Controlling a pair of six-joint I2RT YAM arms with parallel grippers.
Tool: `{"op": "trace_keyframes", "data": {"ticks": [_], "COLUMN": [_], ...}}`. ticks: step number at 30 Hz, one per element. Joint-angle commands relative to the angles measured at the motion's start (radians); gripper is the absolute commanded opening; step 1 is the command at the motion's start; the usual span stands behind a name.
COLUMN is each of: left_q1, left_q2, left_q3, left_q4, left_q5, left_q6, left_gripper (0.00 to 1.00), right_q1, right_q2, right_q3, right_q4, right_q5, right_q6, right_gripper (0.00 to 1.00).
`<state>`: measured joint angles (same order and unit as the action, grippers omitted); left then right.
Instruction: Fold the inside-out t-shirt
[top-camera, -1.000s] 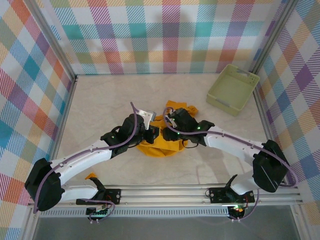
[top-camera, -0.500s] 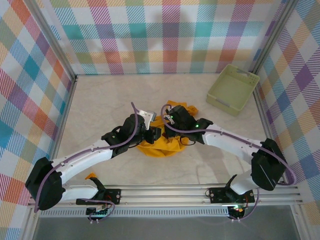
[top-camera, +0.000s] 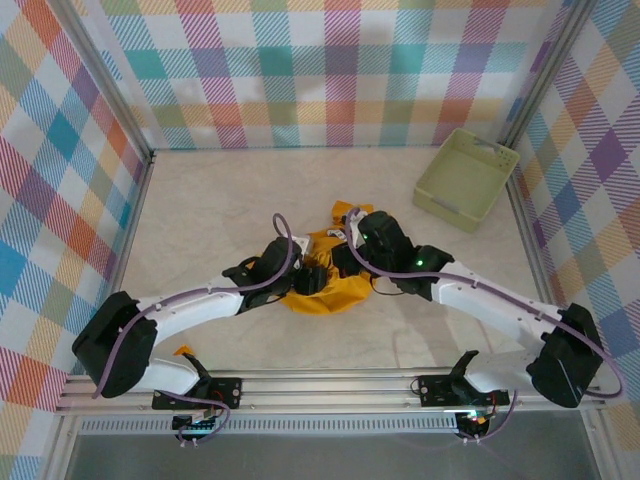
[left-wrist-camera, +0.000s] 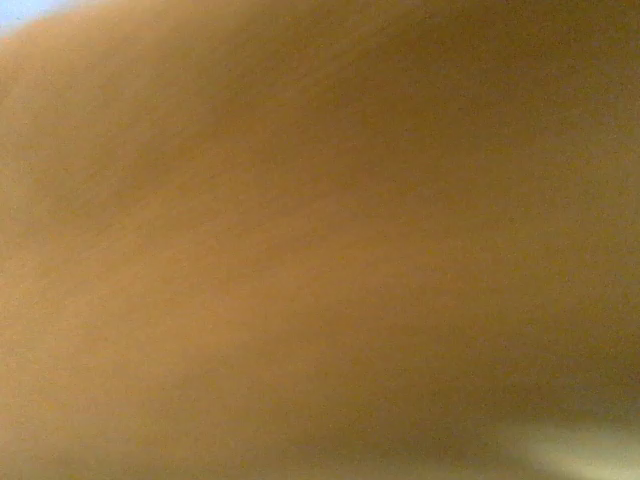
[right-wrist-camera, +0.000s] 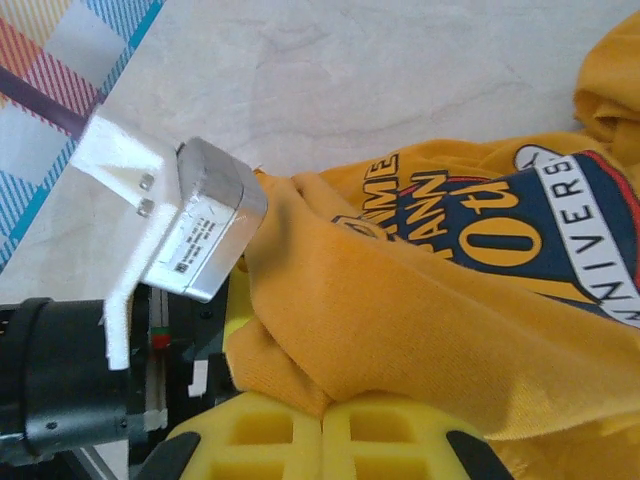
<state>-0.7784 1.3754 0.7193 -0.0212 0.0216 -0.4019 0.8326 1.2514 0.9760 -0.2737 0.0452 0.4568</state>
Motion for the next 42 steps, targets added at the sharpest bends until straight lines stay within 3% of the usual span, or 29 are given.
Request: {"op": "trace_keyframes", "data": {"ticks": [1,6,9,11,13,18,22,27,31,40,42], "left_q1": [-0.010,-0.027,-0.031,-0.034,-0.050,-0.099,-0.099,-0.100,-0.100,-0.100,-0.100], "left_q2": [0.004,0.007,0.002,-0.017,-0.040,-0.088,-0.097,-0.073,-0.035,-0.069,-0.099], "left_q3": [-0.047,-0.114,-0.137,-0.147,-0.141,-0.077,-0.032,0.026,0.064,0.055,0.043], "left_q4": [0.039,0.078,0.080,0.088,0.090,0.047,0.043,0.040,0.021,0.000,0.008], "left_q5": [-0.023,-0.011,-0.037,-0.049,-0.063,-0.169,-0.229,-0.257,-0.288,-0.252,-0.231], "left_q6": [-0.016,-0.007,-0.011,-0.015,0.000,0.058,0.090,0.104,0.114,0.117,0.116], "left_gripper": [0.48,0.38,0.28,0.26,0.33,0.62,0.69,0.69,0.54,0.03,0.00], "right_q1": [-0.012,-0.100,-0.110,-0.117,-0.121,-0.119,-0.103,-0.091,-0.088,-0.090,-0.096], "right_q2": [-0.078,-0.138,-0.136,-0.123,-0.105,-0.077,-0.062,-0.033,-0.027,-0.011,0.007], "right_q3": [-0.004,-0.035,-0.054,-0.065,-0.068,-0.071,-0.063,-0.052,-0.046,-0.024,-0.012], "right_q4": [-0.011,-0.003,0.017,0.021,0.029,0.069,0.085,0.064,0.055,0.008,-0.011], "right_q5": [0.078,0.005,-0.029,-0.039,-0.059,-0.174,-0.223,-0.231,-0.225,-0.110,-0.070], "right_q6": [0.009,0.043,0.049,0.059,0.057,0.036,0.018,0.003,-0.006,-0.045,-0.052], "right_gripper": [0.00,0.00,0.00,0.00,0.00,0.00,0.00,0.00,0.00,0.04,0.04]}}
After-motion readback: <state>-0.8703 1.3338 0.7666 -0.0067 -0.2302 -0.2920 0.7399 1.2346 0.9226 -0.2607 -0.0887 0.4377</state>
